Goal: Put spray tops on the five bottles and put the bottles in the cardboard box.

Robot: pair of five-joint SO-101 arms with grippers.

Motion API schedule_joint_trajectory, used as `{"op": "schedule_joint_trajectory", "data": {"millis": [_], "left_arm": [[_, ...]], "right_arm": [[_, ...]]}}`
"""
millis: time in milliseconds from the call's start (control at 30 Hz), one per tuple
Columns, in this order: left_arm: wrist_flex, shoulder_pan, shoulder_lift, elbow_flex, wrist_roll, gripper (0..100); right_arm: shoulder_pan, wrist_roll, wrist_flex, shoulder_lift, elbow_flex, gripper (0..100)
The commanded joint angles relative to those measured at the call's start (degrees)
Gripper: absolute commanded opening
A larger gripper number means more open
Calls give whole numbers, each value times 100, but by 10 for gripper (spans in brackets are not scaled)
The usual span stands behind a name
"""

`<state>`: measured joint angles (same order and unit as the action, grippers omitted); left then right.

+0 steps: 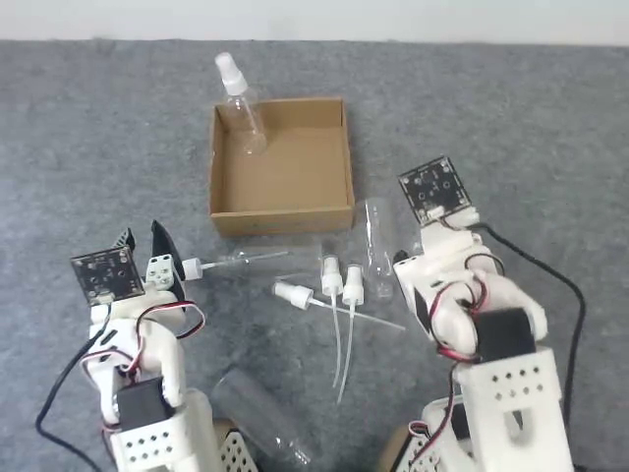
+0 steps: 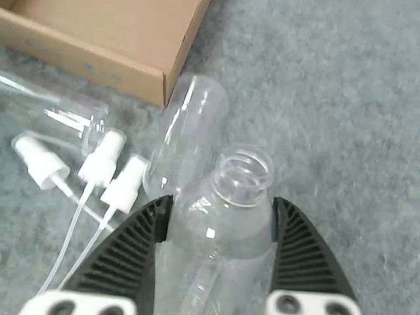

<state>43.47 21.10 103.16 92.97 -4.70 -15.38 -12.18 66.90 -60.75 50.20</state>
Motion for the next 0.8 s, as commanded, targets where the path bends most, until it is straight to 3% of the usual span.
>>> {"op": "schedule_joint_trajectory", "data": {"millis": [0, 333, 433, 567, 767], "left_arm": [[-193, 9, 132, -40, 44, 119], [-158, -141, 132, -84, 53, 120], [-132, -308, 132, -154, 396, 116], [475, -492, 132, -549, 466, 115], [1187, -809, 132, -1349, 563, 119]], "right_arm": [[-48, 53, -338, -523, 176, 112], [66, 501, -1130, -1481, 1442, 111], [312, 686, -1253, -1833, 1635, 111], [699, 888, -1622, -2237, 2022, 111], [699, 932, -1807, -2580, 2382, 110]]}}
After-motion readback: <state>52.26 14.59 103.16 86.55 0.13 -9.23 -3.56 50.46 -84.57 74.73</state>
